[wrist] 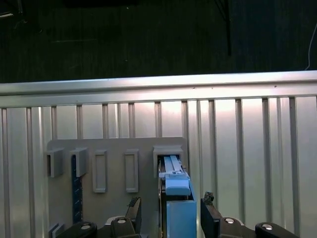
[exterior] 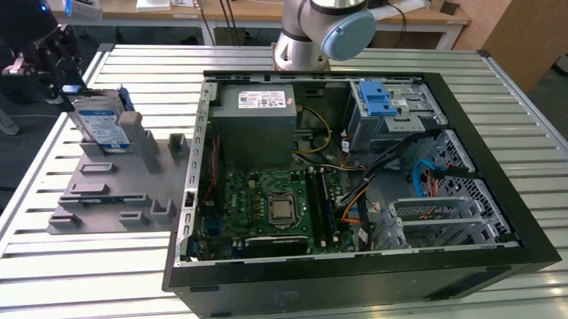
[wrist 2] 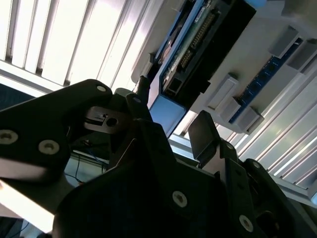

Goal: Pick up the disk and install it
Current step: 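Pick up the disk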

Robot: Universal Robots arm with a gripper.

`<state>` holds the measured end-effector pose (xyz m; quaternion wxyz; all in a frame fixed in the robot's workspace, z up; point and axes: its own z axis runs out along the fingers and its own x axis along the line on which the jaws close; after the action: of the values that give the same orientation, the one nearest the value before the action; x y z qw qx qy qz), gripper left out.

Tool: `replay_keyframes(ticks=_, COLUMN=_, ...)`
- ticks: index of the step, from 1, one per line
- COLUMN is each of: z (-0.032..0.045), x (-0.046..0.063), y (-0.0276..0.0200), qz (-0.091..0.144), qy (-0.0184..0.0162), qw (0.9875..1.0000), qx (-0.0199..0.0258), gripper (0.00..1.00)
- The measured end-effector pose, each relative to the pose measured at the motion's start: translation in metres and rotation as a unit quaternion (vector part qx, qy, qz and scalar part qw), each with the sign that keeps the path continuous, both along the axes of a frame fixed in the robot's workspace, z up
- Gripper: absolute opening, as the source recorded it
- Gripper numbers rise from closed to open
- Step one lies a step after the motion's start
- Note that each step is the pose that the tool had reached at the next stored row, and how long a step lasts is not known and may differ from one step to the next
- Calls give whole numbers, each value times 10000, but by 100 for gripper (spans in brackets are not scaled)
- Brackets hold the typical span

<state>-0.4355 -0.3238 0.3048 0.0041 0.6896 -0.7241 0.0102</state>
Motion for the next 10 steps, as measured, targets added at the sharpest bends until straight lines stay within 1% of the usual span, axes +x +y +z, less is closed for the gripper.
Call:
replay_keyframes(ticks=2, z=-35, x=-1, y=1, qz=-1, qy=0, qw=10000, qx=13, gripper=59)
replay_keyframes(ticks=6, z=-95, x=-3, y=1, qz=-1, qy=0, qw=10000, qx=74, gripper=59)
replay_keyframes(ticks=9, z=-115, x=-12, y=0, qz=0, qy=0, qw=10000, qx=74, gripper=59)
replay_keyframes(ticks=10, z=-122, x=-16, y=0, qz=0, qy=1, qw=10000, qx=74, gripper=57)
